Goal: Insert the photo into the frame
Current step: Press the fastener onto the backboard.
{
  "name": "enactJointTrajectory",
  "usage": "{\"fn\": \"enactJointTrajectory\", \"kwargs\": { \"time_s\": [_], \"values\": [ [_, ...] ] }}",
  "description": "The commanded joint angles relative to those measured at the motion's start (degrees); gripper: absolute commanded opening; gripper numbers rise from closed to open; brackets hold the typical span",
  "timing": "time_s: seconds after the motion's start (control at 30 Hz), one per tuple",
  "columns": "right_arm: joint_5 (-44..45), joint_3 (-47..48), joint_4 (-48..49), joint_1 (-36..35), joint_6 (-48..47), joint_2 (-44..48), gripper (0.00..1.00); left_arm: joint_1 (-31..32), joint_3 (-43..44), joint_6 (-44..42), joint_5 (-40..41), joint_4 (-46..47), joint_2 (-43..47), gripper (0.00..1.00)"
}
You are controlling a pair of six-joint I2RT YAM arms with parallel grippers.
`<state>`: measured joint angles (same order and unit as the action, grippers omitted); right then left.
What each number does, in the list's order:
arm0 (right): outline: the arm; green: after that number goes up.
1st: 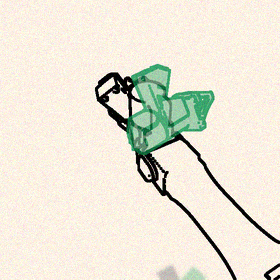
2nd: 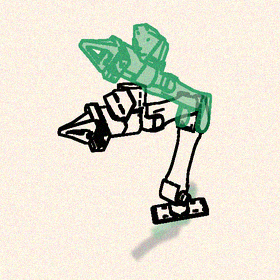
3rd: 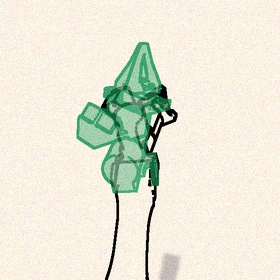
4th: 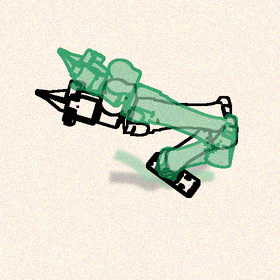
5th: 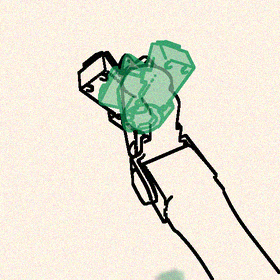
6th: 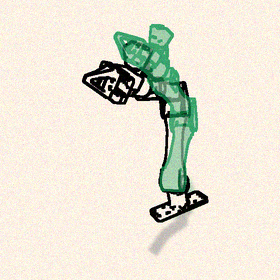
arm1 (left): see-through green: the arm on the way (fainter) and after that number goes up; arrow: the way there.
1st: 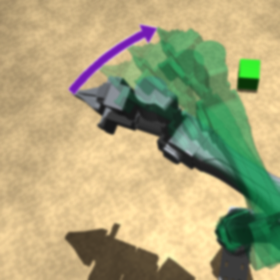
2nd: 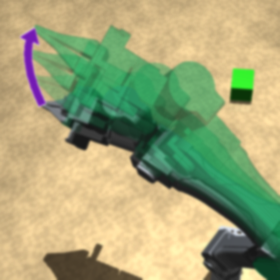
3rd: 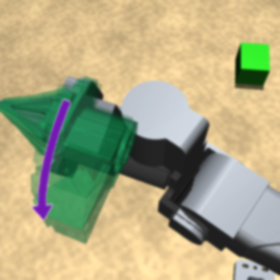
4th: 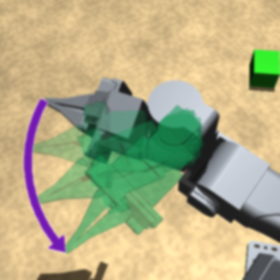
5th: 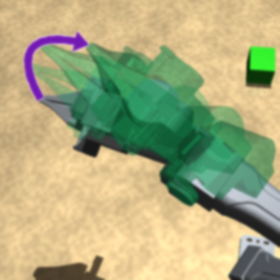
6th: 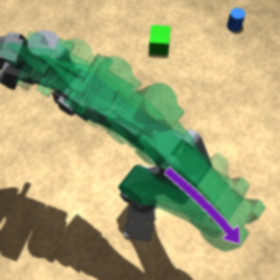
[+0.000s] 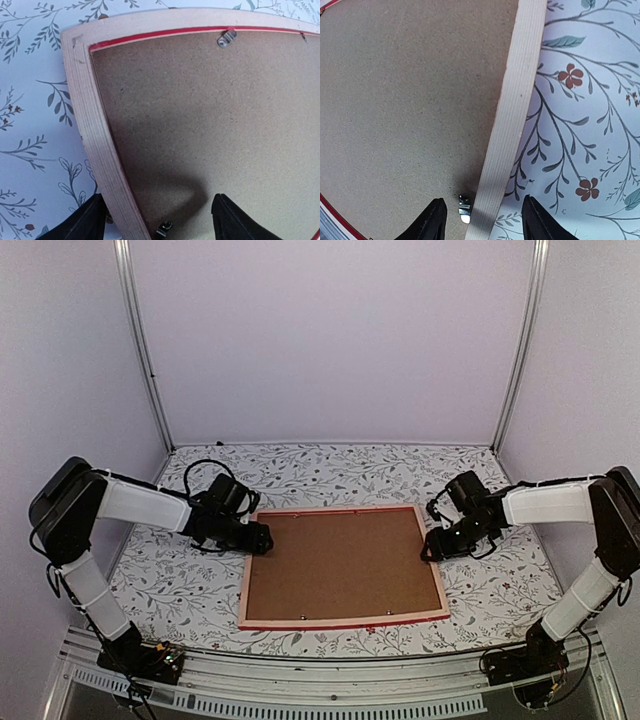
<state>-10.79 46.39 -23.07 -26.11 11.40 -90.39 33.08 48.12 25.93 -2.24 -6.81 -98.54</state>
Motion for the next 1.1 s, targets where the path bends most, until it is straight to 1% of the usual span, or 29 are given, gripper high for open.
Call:
{"fn": "enactJointTrajectory", "kwargs": {
  "time_s": [0.0,0.17,0.33,0.6,0.73,0.87,1.07],
  "values": [
    [0.7,3.5,-1.6,0.7,1.2,0.1,0.55,-1.1,-0.9,-0.8,-1.0,-3.2,2.0,0.78],
    [0.3,6.2,-3.3,1.6,2.0,-1.3,0.57,-1.4,-2.3,-1.6,-0.1,-3.1,6.3,0.81],
    [1.0,7.3,-6.6,1.8,1.7,-2.5,0.55,-1.6,-3.6,-1.3,-0.7,-2.4,9.1,0.82],
    [-0.9,5.6,-9.9,1.8,2.9,-2.7,0.45,-1.6,-5.1,-1.2,-1.7,-1.7,11.0,0.82],
    [-0.1,5.1,-11.1,1.8,3.3,-2.5,0.39,-1.6,-5.2,-1.4,-2.3,-1.3,11.2,0.82],
    [-0.2,4.7,-11.0,1.8,3.3,-3.1,0.38,-1.5,-5.8,-0.8,-3.8,-0.3,10.2,0.82],
    [0.8,4.4,-10.9,1.5,3.2,-3.4,0.38,-1.6,-7.1,-0.1,-3.8,0.8,9.6,0.82]
  ]
}}
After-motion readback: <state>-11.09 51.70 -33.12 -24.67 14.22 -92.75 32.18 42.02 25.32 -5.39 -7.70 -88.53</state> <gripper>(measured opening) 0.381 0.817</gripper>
